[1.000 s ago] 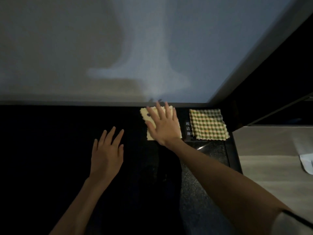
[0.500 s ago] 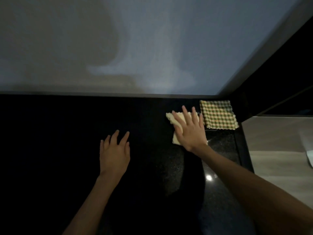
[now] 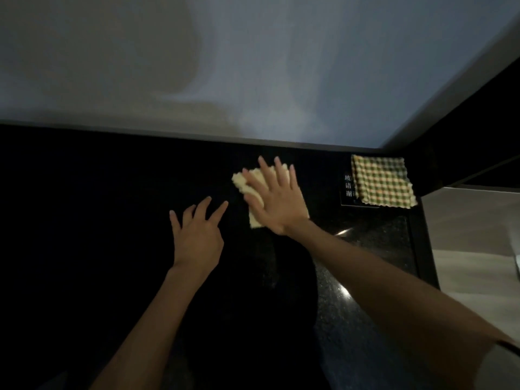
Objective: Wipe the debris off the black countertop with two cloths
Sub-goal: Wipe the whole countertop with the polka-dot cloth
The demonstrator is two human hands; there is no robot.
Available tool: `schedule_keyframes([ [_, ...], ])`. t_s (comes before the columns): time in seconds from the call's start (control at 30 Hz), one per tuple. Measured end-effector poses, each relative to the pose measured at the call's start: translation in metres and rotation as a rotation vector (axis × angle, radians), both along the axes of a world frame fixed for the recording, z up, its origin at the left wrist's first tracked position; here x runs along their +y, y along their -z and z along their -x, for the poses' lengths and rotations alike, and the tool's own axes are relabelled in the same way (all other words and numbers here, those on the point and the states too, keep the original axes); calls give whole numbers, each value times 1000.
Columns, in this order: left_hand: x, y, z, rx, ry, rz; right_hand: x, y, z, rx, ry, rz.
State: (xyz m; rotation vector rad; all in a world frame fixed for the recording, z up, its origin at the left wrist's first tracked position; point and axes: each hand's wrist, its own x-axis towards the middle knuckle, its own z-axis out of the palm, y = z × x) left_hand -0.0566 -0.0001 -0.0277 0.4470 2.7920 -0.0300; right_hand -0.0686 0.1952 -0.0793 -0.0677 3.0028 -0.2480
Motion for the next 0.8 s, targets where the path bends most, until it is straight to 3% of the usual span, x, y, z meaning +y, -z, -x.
schedule_keyframes([
  [0.13,-3,-10,6,-104,-53,-113,-14,-3,-69,-71,-104,94],
  [0.2,-2,-14,-2,-94,-87,-202,-12,-7,-102,-157,-121,258],
  [0.27,2,-18,-20,-89,-96,-329,-6,-14,-132,-234,-40,486],
  [0.33,6,-23,-41,-140,-48,-439,0,-24,-156,-181,69,596],
  [0.47,15,-22,-74,-297,128,-482,6,-43,-181,35,228,438],
  [0.6,18,-22,-82,-335,82,-483,2,-58,-189,-47,424,471],
  [0.8,19,-36,-98,-249,138,-424,-6,-72,-205,-90,362,324],
])
